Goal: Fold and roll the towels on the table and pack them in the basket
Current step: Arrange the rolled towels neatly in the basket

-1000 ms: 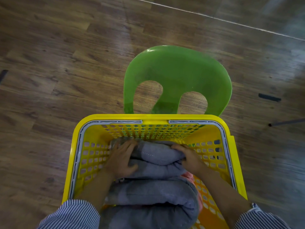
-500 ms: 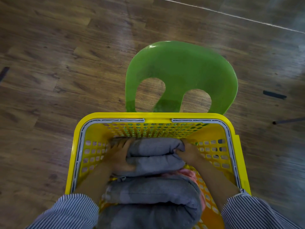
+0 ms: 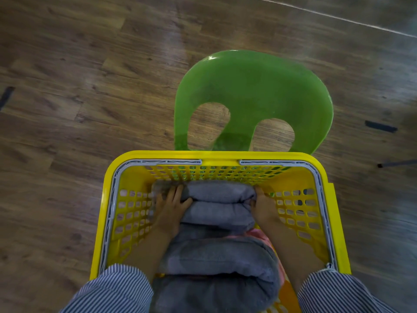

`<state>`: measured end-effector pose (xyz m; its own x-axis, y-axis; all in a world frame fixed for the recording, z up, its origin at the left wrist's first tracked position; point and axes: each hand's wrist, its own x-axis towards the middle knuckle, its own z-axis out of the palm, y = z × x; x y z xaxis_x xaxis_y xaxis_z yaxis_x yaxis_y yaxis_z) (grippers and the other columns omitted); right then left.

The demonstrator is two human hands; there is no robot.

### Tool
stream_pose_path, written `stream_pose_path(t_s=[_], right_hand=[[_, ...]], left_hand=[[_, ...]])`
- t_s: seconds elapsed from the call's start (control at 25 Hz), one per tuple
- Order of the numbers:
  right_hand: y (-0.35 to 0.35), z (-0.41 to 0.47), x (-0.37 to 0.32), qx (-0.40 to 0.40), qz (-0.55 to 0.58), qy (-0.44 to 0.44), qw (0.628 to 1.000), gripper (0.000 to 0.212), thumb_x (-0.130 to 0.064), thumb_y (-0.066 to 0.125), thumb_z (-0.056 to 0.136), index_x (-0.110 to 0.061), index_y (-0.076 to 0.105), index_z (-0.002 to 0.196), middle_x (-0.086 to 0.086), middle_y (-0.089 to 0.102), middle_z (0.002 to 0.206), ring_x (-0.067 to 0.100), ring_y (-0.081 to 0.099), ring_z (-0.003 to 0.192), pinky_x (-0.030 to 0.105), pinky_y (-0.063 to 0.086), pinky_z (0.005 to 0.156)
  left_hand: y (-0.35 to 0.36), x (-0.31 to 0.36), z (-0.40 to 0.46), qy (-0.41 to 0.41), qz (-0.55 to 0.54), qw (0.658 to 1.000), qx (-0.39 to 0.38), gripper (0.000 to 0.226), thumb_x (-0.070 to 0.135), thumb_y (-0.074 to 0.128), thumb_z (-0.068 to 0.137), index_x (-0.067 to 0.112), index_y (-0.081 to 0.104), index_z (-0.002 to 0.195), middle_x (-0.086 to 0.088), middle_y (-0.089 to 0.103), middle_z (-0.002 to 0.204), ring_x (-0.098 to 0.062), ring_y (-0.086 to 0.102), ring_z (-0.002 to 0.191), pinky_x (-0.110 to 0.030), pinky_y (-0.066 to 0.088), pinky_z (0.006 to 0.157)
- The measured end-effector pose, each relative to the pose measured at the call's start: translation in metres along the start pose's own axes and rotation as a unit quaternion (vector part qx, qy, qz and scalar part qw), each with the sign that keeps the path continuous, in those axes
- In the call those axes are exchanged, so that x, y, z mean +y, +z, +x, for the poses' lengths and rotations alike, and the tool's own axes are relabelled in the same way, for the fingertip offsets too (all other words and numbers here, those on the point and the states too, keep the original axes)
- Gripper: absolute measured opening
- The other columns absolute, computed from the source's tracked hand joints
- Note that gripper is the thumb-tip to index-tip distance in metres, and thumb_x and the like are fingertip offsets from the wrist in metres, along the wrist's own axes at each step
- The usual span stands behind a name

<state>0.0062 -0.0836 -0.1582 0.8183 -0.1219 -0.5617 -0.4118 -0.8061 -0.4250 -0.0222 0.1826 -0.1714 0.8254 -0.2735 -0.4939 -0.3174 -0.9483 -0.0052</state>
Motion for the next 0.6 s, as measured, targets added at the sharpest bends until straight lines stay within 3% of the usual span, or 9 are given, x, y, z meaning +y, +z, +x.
stream_pose_path(t_s=[0.08,0.2,0.28,0.36,0.44,0.52,0.6], right_hand=[[0.002,-0.001,0.003,-0.009,0.031,0.023,0.999,0.042,-0.008,0.052,0.09,-0.003,0.04,0.13,0.026,0.057,0.111,0.04,0.057,0.096,0.03,0.036,0.067],[-0.009,-0.014,0.0,0.013,0.018,0.0,1.0,0.051,-0.011,0.059,0.087,0.002,0.037,0.131,0.028,0.05,0.119,0.043,0.054,0.101,0.029,0.032,0.068],[-0.013,-0.037,-0.001,0.011,-0.01,-0.061,0.998,0.056,-0.012,0.059,0.086,0.002,0.035,0.134,0.026,0.042,0.129,0.042,0.049,0.11,0.031,0.038,0.076],[-0.016,-0.064,-0.003,-0.01,-0.048,-0.121,0.991,0.06,-0.028,0.057,0.089,-0.006,0.034,0.139,0.017,0.033,0.14,0.035,0.044,0.12,0.035,0.043,0.088],[-0.023,-0.09,-0.004,-0.027,-0.07,-0.172,0.982,0.065,-0.061,0.044,0.087,-0.017,0.045,0.133,0.007,0.04,0.138,0.028,0.051,0.114,0.036,0.05,0.083],[-0.029,-0.107,0.0,-0.085,-0.089,-0.198,0.972,0.082,-0.084,0.028,0.073,-0.025,0.05,0.126,-0.002,0.049,0.127,0.021,0.055,0.109,0.033,0.049,0.08],[-0.027,-0.12,0.012,-0.14,-0.154,-0.207,0.956,0.09,-0.088,0.036,0.064,-0.029,0.043,0.132,-0.005,0.047,0.13,0.019,0.046,0.119,0.032,0.043,0.091]], left_hand=[[0.002,0.0,-0.006,-0.023,0.002,1.0,-0.009,0.085,0.028,0.073,0.07,0.034,0.031,0.143,-0.016,0.007,0.158,-0.036,0.012,0.144,-0.059,0.022,0.106],[-0.008,-0.004,-0.022,-0.033,-0.06,0.997,0.031,0.089,0.03,0.083,0.047,0.022,0.054,0.13,-0.024,0.035,0.147,-0.04,0.029,0.137,-0.068,0.034,0.096],[-0.007,-0.004,-0.039,-0.013,-0.083,0.994,0.074,0.082,0.032,0.083,0.045,0.014,0.058,0.122,-0.025,0.048,0.135,-0.041,0.045,0.12,-0.063,0.045,0.087],[-0.004,-0.002,-0.058,0.036,-0.108,0.989,0.096,0.066,0.035,0.074,0.055,0.015,0.057,0.116,-0.017,0.054,0.126,-0.037,0.059,0.104,-0.057,0.047,0.087],[0.006,0.001,-0.077,0.086,-0.137,0.985,0.065,0.047,0.041,0.06,0.067,0.02,0.063,0.11,-0.006,0.061,0.116,-0.028,0.062,0.099,-0.047,0.047,0.086],[0.017,0.003,-0.091,0.084,-0.136,0.987,0.021,0.034,0.045,0.045,0.084,0.026,0.067,0.101,0.004,0.066,0.102,-0.021,0.064,0.091,-0.037,0.048,0.077],[0.024,0.004,-0.094,0.03,-0.159,0.987,0.003,0.047,0.048,0.026,0.097,0.027,0.067,0.096,0.005,0.068,0.093,-0.021,0.066,0.08,-0.032,0.049,0.066]])
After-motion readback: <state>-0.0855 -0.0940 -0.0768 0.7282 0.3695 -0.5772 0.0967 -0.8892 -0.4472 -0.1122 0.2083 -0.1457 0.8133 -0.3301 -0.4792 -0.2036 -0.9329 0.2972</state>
